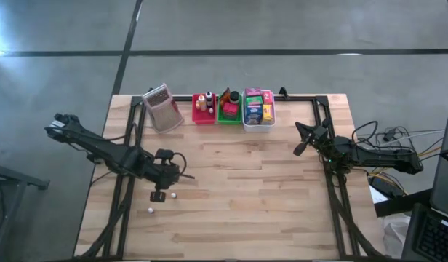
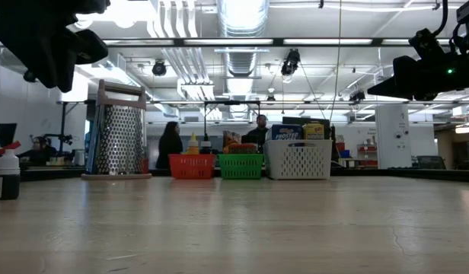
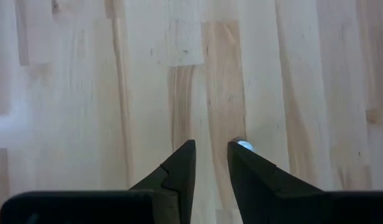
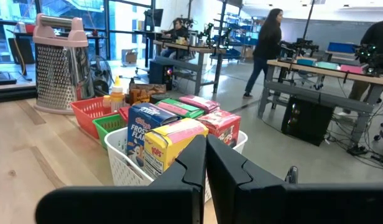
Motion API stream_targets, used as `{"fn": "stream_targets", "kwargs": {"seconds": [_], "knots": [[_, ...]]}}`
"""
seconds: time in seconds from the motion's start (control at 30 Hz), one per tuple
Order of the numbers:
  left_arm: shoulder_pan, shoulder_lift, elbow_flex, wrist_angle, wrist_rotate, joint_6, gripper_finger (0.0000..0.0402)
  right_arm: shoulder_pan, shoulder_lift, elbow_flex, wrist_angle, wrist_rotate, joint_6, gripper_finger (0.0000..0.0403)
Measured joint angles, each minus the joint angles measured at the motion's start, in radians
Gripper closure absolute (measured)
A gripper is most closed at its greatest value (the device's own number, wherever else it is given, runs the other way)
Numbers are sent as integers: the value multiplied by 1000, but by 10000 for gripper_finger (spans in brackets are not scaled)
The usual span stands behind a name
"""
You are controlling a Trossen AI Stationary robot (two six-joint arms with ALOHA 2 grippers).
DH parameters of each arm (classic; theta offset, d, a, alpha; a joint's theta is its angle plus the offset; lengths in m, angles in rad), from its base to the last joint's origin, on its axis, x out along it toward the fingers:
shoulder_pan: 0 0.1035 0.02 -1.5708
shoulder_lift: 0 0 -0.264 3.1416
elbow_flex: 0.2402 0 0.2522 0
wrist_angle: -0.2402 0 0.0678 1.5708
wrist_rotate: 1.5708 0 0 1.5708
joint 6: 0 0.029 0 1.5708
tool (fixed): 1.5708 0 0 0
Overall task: Pick & Place Kitchen Items
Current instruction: Put the small black food coloring bottle into the red bin
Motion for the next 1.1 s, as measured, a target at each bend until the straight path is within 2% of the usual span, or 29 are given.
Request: {"fn": "stream_targets", "kwargs": {"seconds": [0.23,0.47,0.67,0.77,0.93,1.1], "knots": [[1,0,5,48,-54,-61,303,0,0,0,0,0,0,394],[-6,-5,39,93,47,-66,303,0,0,0,0,0,0,394],[-15,-2,111,19,-23,-156,300,0,0,0,0,0,0,394],[-55,33,127,-9,-21,-163,289,0,0,0,0,0,0,394],[-82,158,157,-123,-31,-249,259,0,0,0,0,0,0,394],[-99,219,154,-129,-25,-292,241,0,0,0,0,0,0,394]]}}
